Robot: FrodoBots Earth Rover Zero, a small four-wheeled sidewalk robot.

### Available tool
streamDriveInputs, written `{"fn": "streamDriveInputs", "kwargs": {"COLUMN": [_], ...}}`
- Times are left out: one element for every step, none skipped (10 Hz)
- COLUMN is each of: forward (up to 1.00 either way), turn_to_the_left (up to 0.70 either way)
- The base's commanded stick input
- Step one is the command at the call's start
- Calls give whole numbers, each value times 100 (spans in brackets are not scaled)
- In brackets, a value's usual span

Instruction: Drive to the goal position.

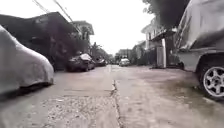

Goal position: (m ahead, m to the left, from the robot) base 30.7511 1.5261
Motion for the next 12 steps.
{"fn": "streamDriveInputs", "kwargs": {"forward": [100,100,100,100,100,100,100,100,100,100,100,100], "turn_to_the_left": [0,0,0,0,0,0,0,0,27,27,7,0]}}
